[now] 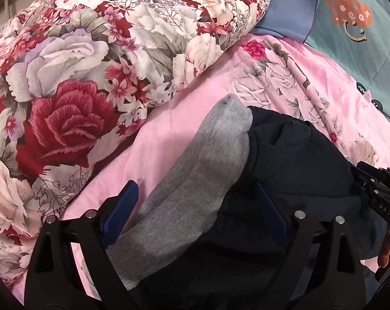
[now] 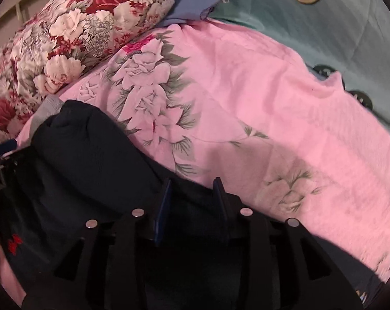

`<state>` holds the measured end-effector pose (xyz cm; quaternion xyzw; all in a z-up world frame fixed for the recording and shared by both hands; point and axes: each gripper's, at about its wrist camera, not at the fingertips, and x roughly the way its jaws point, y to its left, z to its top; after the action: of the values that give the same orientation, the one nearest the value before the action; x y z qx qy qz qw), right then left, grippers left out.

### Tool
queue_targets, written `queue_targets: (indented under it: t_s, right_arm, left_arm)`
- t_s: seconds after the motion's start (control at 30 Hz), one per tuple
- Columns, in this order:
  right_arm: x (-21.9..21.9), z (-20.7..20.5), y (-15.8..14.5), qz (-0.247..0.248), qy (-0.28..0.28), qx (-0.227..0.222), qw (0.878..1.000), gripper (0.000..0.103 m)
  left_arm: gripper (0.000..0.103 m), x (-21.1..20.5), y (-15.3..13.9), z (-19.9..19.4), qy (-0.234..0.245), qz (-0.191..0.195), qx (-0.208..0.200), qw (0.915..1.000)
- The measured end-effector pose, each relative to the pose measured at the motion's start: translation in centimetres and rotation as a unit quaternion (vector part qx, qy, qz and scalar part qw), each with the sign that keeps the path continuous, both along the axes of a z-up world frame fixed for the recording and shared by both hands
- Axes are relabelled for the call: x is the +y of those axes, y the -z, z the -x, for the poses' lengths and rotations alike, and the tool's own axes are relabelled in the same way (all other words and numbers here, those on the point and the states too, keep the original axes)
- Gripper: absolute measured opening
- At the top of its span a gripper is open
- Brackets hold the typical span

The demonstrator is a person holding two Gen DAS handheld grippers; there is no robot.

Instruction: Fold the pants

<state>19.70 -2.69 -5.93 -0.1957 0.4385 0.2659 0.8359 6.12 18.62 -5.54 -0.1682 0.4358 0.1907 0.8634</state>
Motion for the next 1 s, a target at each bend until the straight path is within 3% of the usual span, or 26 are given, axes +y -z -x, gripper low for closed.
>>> queue_targets:
  t_s: [0.1, 0.17, 0.23, 0.33, 0.4, 0.47, 0.5, 0.53, 0.6, 0.7, 0.77, 0.87, 0.93, 0.97, 1.0]
  right_arm:
    - [0.3, 0.2, 0.1, 0.0, -0.021, 0.006, 1.0, 0.028]
    - [0.7, 0.5, 0.0, -0.001, -0.032, 0.015, 0.999, 0.006]
    - [1.0, 0.3, -0.3, 0.002, -0.027, 0.009, 1.0, 0.002]
    - [-0.4, -1.0, -1.5, -0.046, 0.037, -0.015, 0.998, 0.002]
    - [-0.3, -1.5, -0.4, -0.048, 0.051, 0.005, 0.998, 0.002]
    - [0.5, -0.5, -0.3, -0.01, 0.048, -0.038, 0.998, 0.011]
    - [0.6, -0.2, -0.6, 0.002, 0.055, -0.045, 0.997, 0.021]
    - [-0.1, 0.0, -1.2, -0.002, 0.07, -0.044, 0.997, 0.042]
    - [-2.6, 1.0, -2.8, -0.059, 0.094, -0.034, 0.993, 0.044]
    - [-9.8, 3.8, -4.6, -0.097, 0.161, -0.034, 0.982, 0.048]
    - [-16.1, 5.9, -5.2, -0.122, 0.204, -0.037, 0.971, 0.06]
    - [-25.3, 8.6, -4.6, -0.157, 0.304, -0.023, 0.939, 0.064]
    - [-30.7, 10.5, -3.8, -0.198, 0.357, -0.002, 0.913, 0.064]
    - [-32.5, 11.0, -3.5, -0.215, 0.372, 0.002, 0.903, 0.064]
    - [-33.9, 11.6, -3.2, -0.23, 0.382, 0.003, 0.895, 0.064]
  left_arm:
    - [0.091, 0.0, 0.1, 0.0, 0.002, -0.002, 0.0, 1.0]
    - [0.091, -0.2, 0.1, -0.1, 0.004, -0.003, 0.0, 1.0]
    - [0.092, -0.1, 0.1, -0.1, 0.006, 0.003, -0.002, 1.0]
    - [0.091, -0.1, 0.1, -0.2, 0.005, 0.0, -0.004, 1.0]
    - [0.092, -0.4, 0.4, -0.7, 0.008, -0.007, 0.001, 0.9999]
    - [0.092, -0.6, 0.6, -1.0, 0.012, -0.012, 0.014, 0.9998]
    - [0.092, -0.8, 0.4, -1.0, 0.015, -0.015, 0.015, 0.9997]
    - [0.091, -0.9, 0.1, -1.0, 0.019, -0.019, 0.014, 0.9995]
    - [0.091, -1.5, -0.9, -1.5, 0.032, -0.053, 0.009, 0.9981]
    - [0.091, -2.5, -1.6, -3.0, 0.055, -0.095, 0.016, 0.9938]
    - [0.091, -3.4, -1.8, -3.8, 0.082, -0.085, 0.013, 0.9929]
    - [0.086, -5.7, -1.3, -5.0, 0.137, -0.062, 0.016, 0.9885]
    - [0.086, -7.1, -0.9, -5.6, 0.146, -0.11, 0.02, 0.9829]
    - [0.089, -7.5, -0.1, -6.3, 0.135, -0.162, 0.039, 0.9767]
    - [0.095, -7.1, 0.5, -6.9, 0.116, -0.191, 0.046, 0.9736]
